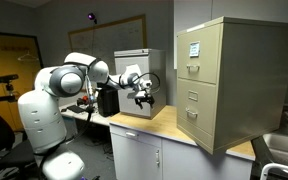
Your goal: Open the bottom drawer of the beige file cabinet
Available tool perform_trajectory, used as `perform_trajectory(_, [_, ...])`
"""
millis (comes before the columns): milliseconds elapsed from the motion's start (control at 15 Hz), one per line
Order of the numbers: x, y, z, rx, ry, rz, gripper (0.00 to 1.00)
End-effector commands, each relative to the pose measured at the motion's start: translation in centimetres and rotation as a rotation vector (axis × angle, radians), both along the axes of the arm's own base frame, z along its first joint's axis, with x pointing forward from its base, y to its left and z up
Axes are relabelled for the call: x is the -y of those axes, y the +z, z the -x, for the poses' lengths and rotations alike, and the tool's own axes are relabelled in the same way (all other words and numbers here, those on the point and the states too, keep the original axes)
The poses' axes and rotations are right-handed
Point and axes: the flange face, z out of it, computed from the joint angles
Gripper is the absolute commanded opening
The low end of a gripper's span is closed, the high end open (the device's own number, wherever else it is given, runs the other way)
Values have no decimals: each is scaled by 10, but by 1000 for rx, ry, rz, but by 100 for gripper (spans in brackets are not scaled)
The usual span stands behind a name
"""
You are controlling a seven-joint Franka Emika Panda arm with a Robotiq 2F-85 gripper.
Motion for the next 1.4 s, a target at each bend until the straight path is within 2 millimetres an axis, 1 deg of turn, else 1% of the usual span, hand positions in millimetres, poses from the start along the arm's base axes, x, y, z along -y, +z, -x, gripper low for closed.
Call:
perform_trajectory(0, [29,35,-43,59,-29,61,100])
perform_trajectory(267, [61,59,-81,112,-65,143,100])
perform_trajectory(467, [86,67,-105,128,-90,207,100])
perform_trajectory(600, [105,64,-118,119,-116,241,100])
perform_trajectory(733, [128,55,-127,97,-146,270,100])
perform_trajectory(867, [148,46,-131,70,-174,278,100])
perform_trajectory(1067, [182,25,-138,27,-221,278,100])
perform_trajectory(1333, [216,3,-143,-15,-271,265,100])
